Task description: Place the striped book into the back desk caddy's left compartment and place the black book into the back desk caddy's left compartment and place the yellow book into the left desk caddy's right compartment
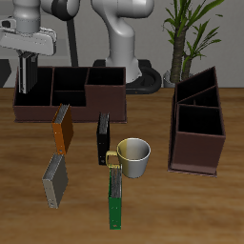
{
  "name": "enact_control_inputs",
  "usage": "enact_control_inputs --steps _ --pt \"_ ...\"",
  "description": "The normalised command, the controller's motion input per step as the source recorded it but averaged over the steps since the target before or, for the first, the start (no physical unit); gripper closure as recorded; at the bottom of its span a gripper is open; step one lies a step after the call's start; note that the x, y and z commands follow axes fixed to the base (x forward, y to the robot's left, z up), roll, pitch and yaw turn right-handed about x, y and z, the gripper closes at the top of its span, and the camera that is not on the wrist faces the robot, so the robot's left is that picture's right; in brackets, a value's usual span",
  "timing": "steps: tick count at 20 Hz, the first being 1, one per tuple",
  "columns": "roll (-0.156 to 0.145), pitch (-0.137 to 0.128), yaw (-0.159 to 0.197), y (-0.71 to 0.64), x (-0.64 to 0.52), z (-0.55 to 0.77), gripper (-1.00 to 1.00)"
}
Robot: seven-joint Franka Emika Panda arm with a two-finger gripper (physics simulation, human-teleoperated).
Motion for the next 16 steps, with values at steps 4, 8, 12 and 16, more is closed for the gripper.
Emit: enact_control_inputs --steps 4,8,12,16 --pt "-0.004 0.056 -0.018 0.0 -0.06 -0.17 1.0" --pt "-0.004 0.064 -0.022 0.01 -0.03 -0.24 1.0" --pt "0.011 0.074 -0.005 0.01 -0.02 -0.16 -1.0" --pt "0.0 0.001 -0.001 0.0 -0.02 0.01 -1.0"
